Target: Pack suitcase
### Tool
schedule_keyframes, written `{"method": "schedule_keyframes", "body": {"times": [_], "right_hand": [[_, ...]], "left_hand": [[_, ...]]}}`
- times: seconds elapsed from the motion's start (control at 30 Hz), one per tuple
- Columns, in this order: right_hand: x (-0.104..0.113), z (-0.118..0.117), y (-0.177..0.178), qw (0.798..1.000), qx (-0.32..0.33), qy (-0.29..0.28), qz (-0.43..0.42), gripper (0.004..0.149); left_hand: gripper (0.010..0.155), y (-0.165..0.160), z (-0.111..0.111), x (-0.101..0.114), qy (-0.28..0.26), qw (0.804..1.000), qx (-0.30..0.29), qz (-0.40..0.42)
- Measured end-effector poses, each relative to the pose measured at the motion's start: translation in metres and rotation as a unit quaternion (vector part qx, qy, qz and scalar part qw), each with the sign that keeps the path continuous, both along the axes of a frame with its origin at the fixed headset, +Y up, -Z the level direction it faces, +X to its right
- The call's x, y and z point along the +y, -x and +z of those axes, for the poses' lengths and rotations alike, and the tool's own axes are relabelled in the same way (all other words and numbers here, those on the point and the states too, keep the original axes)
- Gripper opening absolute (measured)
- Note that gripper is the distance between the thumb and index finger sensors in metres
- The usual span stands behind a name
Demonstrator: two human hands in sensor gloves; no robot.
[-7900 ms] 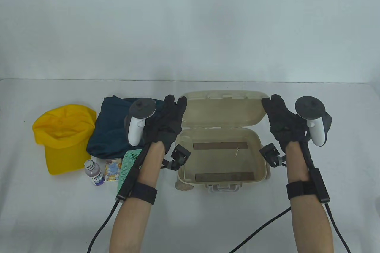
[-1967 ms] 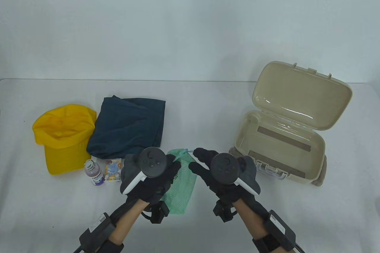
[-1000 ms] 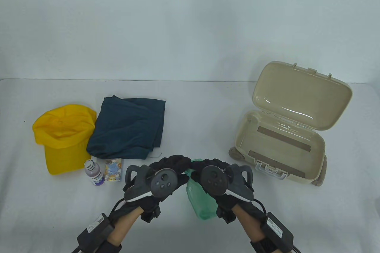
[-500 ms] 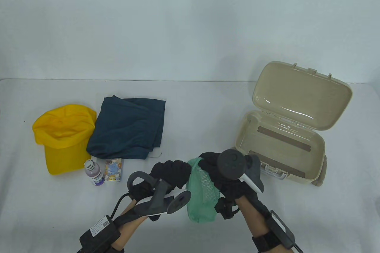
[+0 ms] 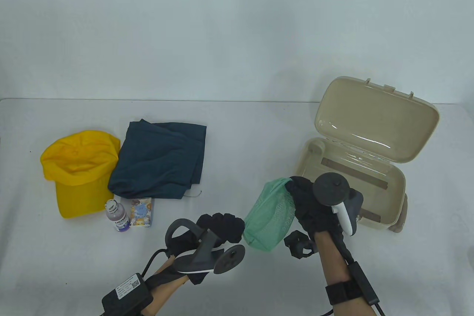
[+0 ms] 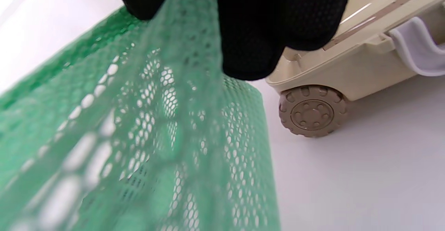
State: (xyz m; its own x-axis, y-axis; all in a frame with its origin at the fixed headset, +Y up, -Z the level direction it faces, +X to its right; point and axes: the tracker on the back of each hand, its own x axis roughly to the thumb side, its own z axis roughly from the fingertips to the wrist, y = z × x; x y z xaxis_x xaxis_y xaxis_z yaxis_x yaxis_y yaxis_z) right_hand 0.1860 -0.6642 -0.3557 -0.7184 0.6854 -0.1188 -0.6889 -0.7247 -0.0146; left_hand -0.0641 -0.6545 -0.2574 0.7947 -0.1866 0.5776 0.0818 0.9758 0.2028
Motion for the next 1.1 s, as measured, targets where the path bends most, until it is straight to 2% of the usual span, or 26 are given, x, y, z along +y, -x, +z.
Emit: {"method": "schedule_keyframes", "body": {"times": [0.07, 0.17, 0.3, 0.47, 0.67, 0.8, 0.97, 1.03, 1.1], "right_hand": [[-0.001, 0.0, 0.0, 1.0, 0.002, 0.001, -0.002, 0.044], [0.003, 0.002, 0.003, 0.999, 0.04, -0.012, -0.008, 0.045], [0.009, 0.007, 0.016, 0.993, 0.114, -0.032, -0.018, 0.045], [0.017, 0.018, 0.04, 0.982, 0.179, -0.059, 0.01, 0.045], [0.02, 0.032, 0.066, 0.968, 0.24, -0.073, 0.015, 0.045], [0.016, 0.037, 0.078, 0.962, 0.266, -0.057, -0.012, 0.045], [0.013, 0.036, 0.081, 0.96, 0.273, -0.044, -0.03, 0.046], [0.015, 0.039, 0.081, 0.963, 0.263, -0.049, -0.026, 0.054], [0.024, 0.048, 0.081, 0.971, 0.217, -0.094, 0.025, 0.066]], "left_hand": [[0.043, -0.001, 0.001, 0.0, 0.007, 1.0, -0.004, 0.001], [0.044, 0.002, 0.001, 0.001, 0.014, 1.0, -0.006, 0.01], [0.052, 0.017, -0.008, 0.008, 0.031, 0.995, 0.031, 0.09], [0.065, 0.031, -0.021, 0.005, 0.1, 0.975, 0.081, 0.182], [0.07, 0.035, -0.031, -0.005, 0.176, 0.956, 0.098, 0.215], [0.067, 0.033, -0.033, -0.008, 0.206, 0.941, 0.097, 0.25], [0.048, 0.04, -0.041, -0.014, 0.245, 0.912, 0.108, 0.31], [0.046, 0.044, -0.044, -0.015, 0.255, 0.902, 0.122, 0.325], [0.046, 0.05, -0.048, -0.015, 0.261, 0.892, 0.139, 0.341]]}}
